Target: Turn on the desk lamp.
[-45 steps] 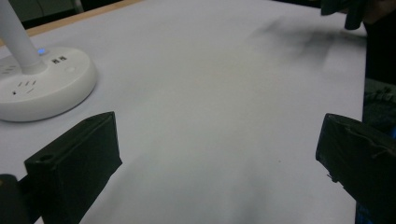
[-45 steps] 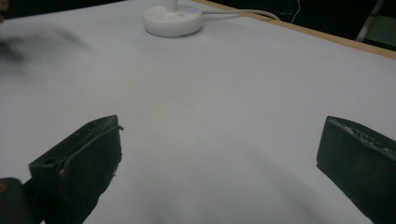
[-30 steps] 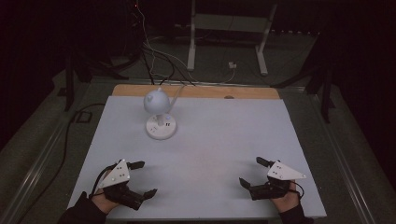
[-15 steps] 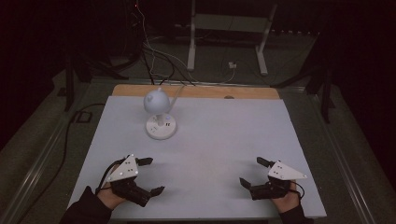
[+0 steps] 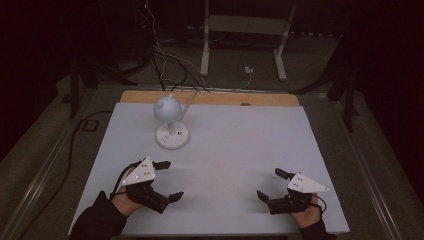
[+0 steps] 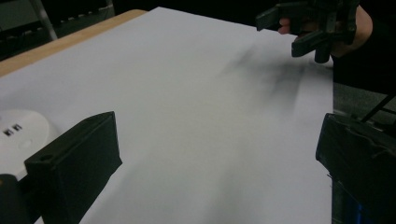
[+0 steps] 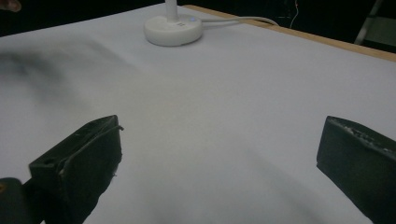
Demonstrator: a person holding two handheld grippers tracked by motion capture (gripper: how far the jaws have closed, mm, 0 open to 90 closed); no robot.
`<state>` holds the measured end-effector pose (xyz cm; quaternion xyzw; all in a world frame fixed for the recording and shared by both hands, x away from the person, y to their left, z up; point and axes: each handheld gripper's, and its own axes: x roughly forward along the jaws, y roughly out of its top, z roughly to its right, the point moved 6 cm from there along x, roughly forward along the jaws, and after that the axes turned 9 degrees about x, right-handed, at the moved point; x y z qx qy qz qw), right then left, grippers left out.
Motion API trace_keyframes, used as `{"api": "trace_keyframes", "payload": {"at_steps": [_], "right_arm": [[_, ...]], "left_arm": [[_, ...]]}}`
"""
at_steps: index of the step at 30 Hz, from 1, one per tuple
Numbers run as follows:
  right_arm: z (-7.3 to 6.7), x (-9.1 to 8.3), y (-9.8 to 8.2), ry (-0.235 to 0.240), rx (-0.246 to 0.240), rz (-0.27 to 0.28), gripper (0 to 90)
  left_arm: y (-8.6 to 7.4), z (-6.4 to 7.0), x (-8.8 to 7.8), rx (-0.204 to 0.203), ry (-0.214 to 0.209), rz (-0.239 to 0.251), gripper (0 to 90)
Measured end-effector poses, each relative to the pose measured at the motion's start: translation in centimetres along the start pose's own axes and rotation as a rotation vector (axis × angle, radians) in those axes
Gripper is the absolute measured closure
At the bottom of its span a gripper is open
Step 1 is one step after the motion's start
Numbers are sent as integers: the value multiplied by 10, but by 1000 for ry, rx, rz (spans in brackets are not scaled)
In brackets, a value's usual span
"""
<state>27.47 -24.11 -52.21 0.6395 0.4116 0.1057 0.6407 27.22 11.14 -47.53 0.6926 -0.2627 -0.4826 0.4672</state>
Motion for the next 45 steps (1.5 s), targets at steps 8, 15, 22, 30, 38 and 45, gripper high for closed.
{"api": "trace_keyframes", "payload": {"at_steps": [8,15,22,30,38,45], "right_arm": [[-1,-1,0,3,5,2,0],[0,-1,0,6,9,6,0],[0,-2,1,7,12,12,0],[1,-2,1,9,18,16,0],[0,-3,1,9,16,15,0],[1,-3,1,10,18,17,0]], "left_arm": [[11,-13,9,-22,31,11,2],[17,-25,20,-29,58,-1,3],[22,-36,27,-42,121,-6,3],[24,-50,34,-65,189,-18,3],[23,-59,42,-88,233,-32,3],[24,-70,51,-119,267,-39,3]]}}
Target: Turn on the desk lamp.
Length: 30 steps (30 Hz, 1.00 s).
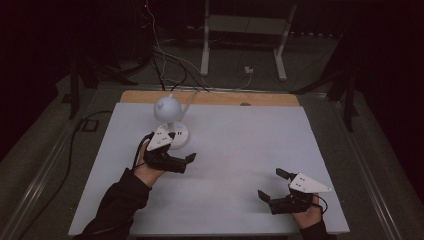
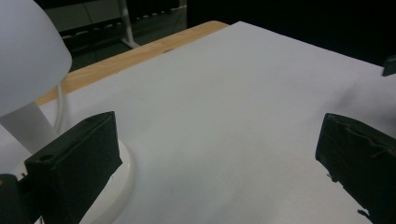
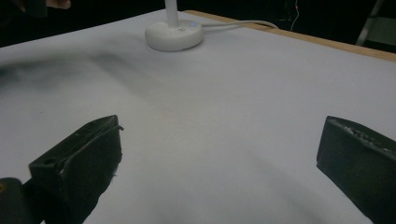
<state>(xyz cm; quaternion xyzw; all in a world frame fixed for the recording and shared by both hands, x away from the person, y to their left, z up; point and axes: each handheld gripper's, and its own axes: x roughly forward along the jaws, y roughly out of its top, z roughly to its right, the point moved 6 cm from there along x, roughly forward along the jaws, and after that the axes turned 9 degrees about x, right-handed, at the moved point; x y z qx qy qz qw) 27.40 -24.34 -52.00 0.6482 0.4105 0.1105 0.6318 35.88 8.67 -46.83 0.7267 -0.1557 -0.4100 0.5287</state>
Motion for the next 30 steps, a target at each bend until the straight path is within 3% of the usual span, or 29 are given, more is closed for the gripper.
{"api": "trace_keyframes", "payload": {"at_steps": [11,18,30], "right_arm": [[0,-1,0,1,5,2,0],[1,-1,0,3,11,2,0],[2,-1,0,7,18,4,0]], "left_arm": [[-3,-7,17,-31,51,-29,4],[-8,-11,27,-65,64,-97,4],[-14,-22,33,-111,154,-119,165]]}}
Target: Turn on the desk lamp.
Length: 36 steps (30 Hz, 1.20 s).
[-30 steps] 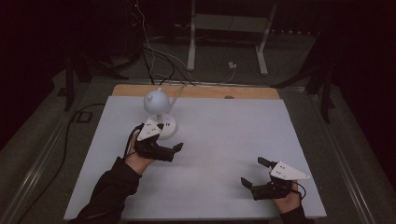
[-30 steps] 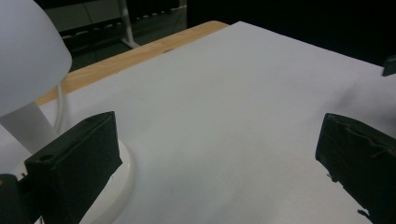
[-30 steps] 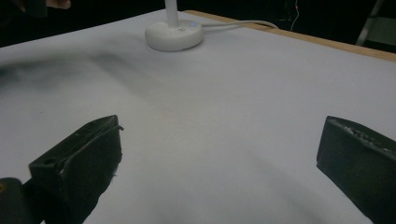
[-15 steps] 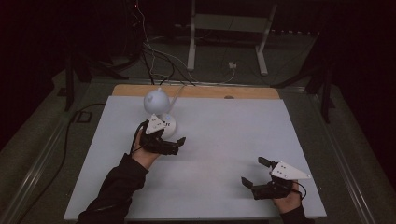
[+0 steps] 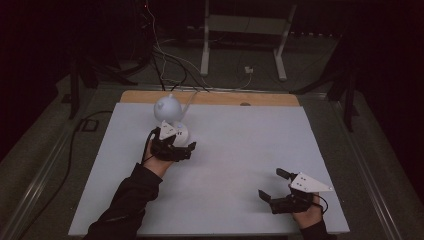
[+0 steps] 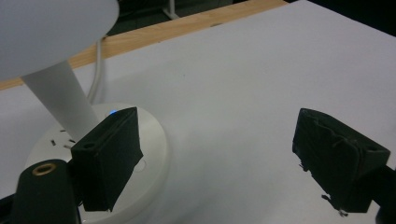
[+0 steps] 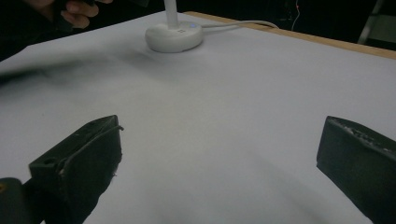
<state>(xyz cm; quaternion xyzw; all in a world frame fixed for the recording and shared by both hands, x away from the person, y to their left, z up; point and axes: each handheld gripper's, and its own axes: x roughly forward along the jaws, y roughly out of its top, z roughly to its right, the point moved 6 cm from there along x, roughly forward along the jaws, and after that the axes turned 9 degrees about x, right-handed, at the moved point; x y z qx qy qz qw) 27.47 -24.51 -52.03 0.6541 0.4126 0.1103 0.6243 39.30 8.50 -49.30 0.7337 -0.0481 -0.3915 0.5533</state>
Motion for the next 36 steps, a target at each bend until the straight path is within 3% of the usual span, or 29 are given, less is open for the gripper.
{"api": "trace_keyframes", "payload": {"at_steps": [2,3,7,14,18,26,36], "right_arm": [[0,0,0,0,4,-1,0],[0,0,0,-1,3,-2,0],[0,-1,0,1,7,1,0],[0,0,0,1,6,-1,0],[0,0,0,4,5,-2,0],[0,0,-1,5,8,-2,0],[0,0,-1,5,5,-3,0]], "left_arm": [[0,-2,0,-14,21,12,176],[0,-3,1,-9,61,12,200],[-2,-6,2,-17,109,7,310],[-7,-9,7,-25,181,-18,423],[-9,-10,9,-31,189,-9,558],[-14,-15,15,-42,218,-28,695],[-23,-16,26,-18,205,-76,884]]}}
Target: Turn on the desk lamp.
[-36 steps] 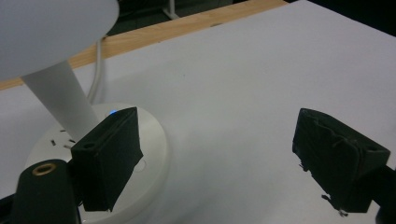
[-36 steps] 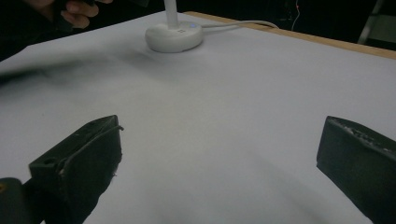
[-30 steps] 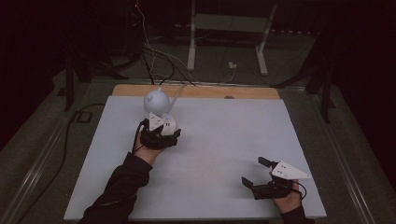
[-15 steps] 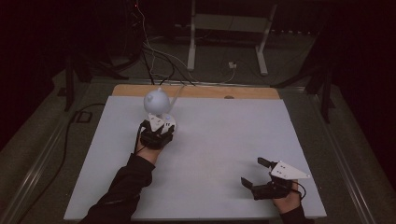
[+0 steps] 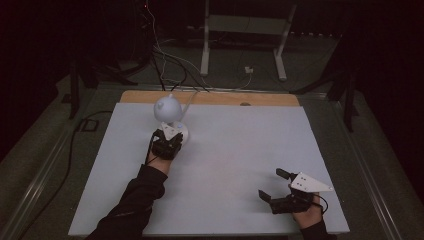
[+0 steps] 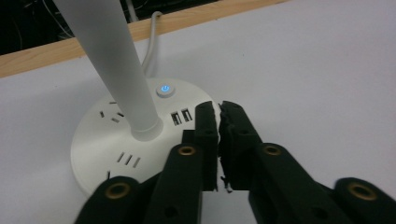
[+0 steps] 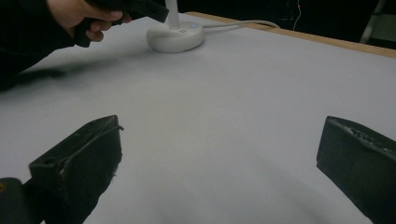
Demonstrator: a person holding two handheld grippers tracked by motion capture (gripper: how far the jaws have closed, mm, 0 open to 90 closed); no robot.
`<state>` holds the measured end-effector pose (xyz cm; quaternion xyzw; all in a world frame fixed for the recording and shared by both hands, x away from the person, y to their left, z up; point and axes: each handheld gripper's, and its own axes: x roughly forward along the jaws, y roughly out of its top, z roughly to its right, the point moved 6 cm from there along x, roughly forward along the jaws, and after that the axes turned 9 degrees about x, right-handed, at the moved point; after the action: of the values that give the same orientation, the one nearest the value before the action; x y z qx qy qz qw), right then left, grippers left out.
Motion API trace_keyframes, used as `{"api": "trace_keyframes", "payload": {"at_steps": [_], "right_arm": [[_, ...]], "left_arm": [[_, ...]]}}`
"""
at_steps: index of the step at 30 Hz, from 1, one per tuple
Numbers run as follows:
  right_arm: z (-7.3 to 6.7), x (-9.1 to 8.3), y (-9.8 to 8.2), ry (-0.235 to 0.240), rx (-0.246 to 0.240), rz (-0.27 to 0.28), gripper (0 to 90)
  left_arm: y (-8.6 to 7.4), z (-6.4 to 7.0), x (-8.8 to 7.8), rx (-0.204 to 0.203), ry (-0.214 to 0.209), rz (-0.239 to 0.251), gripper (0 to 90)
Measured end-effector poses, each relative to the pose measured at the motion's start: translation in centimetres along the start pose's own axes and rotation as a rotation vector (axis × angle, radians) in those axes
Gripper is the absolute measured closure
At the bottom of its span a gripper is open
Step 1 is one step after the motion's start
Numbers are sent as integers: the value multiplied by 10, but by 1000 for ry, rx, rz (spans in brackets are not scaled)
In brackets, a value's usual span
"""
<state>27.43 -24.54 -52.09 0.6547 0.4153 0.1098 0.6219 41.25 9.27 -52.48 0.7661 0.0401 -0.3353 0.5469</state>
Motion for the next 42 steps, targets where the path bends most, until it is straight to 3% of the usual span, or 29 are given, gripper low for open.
{"api": "trace_keyframes", "payload": {"at_steps": [12,24,42], "right_arm": [[0,0,0,3,0,-3,0],[0,0,-1,2,1,-7,0],[2,0,-1,-5,6,-9,0]], "left_arm": [[-8,-7,10,-2,24,-16,900],[-12,-5,20,26,44,-29,900],[-16,-8,24,32,76,-32,900]]}}
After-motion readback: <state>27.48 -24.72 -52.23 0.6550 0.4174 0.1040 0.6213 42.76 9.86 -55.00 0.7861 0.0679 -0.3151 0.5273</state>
